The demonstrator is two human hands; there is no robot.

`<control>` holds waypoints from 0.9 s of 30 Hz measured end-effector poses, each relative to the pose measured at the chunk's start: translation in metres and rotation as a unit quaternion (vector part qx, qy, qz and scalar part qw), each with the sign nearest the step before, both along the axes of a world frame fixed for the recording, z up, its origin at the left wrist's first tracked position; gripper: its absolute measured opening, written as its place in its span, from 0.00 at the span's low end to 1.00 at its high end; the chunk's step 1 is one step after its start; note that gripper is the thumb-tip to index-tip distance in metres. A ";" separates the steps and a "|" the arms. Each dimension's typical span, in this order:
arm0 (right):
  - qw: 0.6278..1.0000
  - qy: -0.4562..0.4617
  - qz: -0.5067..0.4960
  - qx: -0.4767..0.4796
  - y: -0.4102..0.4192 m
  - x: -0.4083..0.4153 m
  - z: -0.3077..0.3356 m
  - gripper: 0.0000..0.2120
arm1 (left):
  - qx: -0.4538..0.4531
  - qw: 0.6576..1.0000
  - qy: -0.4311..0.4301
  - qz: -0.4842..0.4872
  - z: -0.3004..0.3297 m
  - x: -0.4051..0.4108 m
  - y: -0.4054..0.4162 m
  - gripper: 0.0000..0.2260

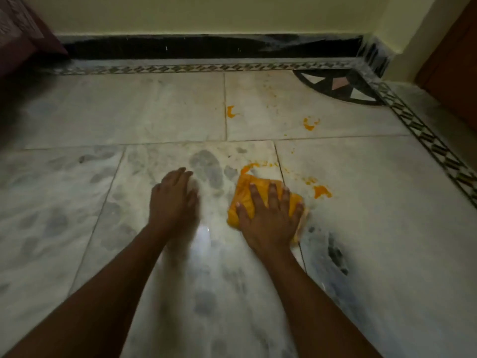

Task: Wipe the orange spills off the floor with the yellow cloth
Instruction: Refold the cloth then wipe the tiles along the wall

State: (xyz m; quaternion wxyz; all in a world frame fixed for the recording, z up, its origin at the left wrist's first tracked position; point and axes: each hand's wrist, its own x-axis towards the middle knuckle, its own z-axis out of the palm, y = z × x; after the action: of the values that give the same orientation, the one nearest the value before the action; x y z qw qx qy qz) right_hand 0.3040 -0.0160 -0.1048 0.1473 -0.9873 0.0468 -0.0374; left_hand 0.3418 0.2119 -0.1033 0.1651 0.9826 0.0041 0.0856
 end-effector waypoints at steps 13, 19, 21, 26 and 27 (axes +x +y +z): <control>0.991 0.006 -0.090 -0.097 -0.012 0.101 0.002 0.34 | -0.017 0.995 0.071 0.072 -0.004 0.016 0.005 0.24; 0.982 -0.066 0.155 -0.082 0.051 0.117 0.000 0.32 | 0.004 0.995 0.063 0.081 -0.009 0.017 0.010 0.24; 0.968 -0.059 0.227 -0.084 0.019 0.087 0.008 0.33 | 0.009 0.993 0.073 0.090 -0.003 0.021 0.009 0.24; 0.983 -0.008 0.141 -0.122 -0.044 0.118 0.015 0.34 | 0.011 0.993 0.090 0.080 0.002 0.022 0.009 0.24; 0.989 -0.005 0.082 -0.120 -0.035 0.145 0.012 0.34 | 0.006 0.993 0.089 0.080 0.002 0.022 0.007 0.24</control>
State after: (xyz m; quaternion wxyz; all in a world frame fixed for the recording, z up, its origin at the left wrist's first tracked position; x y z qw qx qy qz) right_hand 0.4491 -0.0511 -0.0924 0.0308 -0.9981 -0.0401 -0.0355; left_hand 0.3636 0.2188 -0.1010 0.1511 0.9837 0.0967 0.0112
